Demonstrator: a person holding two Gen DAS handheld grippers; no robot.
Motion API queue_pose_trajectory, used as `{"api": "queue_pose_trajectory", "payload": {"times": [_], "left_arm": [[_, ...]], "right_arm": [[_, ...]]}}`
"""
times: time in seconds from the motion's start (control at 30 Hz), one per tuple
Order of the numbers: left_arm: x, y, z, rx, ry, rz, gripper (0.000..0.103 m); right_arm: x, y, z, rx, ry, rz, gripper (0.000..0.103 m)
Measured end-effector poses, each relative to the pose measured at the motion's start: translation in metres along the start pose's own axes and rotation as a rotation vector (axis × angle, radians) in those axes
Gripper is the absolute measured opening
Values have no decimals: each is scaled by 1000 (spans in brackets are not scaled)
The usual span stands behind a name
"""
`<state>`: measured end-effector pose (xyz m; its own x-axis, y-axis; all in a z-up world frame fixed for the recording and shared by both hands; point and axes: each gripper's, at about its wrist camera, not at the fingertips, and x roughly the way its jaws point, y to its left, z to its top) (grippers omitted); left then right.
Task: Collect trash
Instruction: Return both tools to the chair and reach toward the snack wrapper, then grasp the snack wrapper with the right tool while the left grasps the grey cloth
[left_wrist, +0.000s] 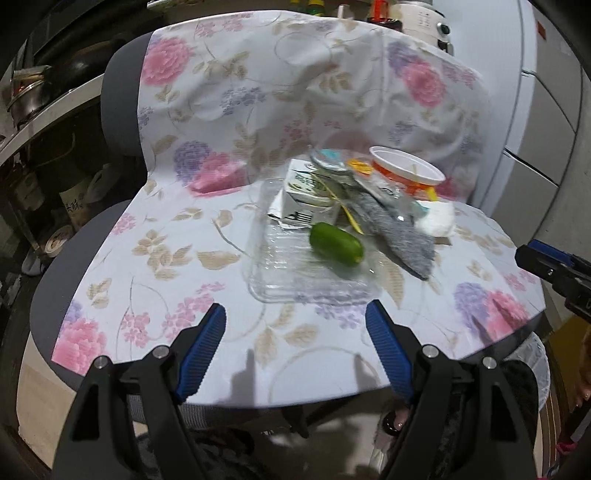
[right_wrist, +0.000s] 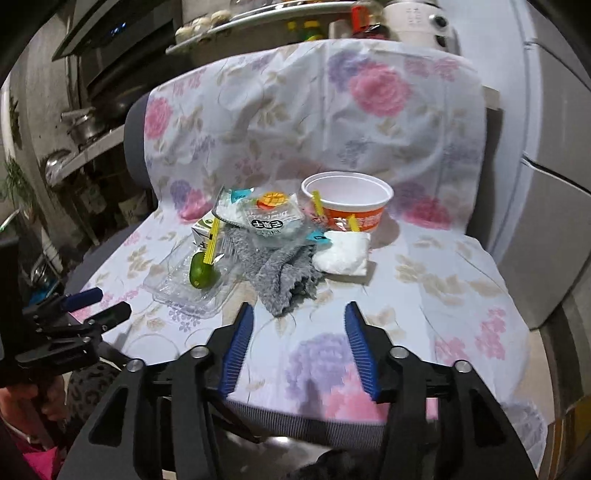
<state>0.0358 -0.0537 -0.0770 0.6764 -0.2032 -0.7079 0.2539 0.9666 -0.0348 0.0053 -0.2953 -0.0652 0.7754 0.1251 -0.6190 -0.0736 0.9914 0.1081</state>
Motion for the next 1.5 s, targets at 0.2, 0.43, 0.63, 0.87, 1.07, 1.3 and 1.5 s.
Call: {"api": "queue_pose_trajectory", "payload": {"times": [0.2, 0.43, 0.63, 0.87, 1.07, 1.3, 1.5], "left_arm": [[21, 5, 21, -1, 2, 33, 76], [41, 7, 40, -9, 10, 55, 76], [53, 3, 47, 3, 16, 60, 76], [61, 2, 46, -2, 28, 59, 76], [60, 5, 42, -16, 37, 61, 76], [50, 10, 40, -31, 29, 65, 76], [38, 12, 37, -32, 11, 69, 76]], "right_arm": [[49, -2, 32, -21, 30, 78, 68], [111, -6, 62, -50, 58, 148, 89], [147, -12, 75, -29, 130, 226, 90], [182, -14, 78, 1, 202, 263, 91], [183, -3, 75, -35, 265, 332, 90], [146, 24, 71, -145, 213, 310, 53], [107, 25, 74, -126, 123, 279, 27]]}}
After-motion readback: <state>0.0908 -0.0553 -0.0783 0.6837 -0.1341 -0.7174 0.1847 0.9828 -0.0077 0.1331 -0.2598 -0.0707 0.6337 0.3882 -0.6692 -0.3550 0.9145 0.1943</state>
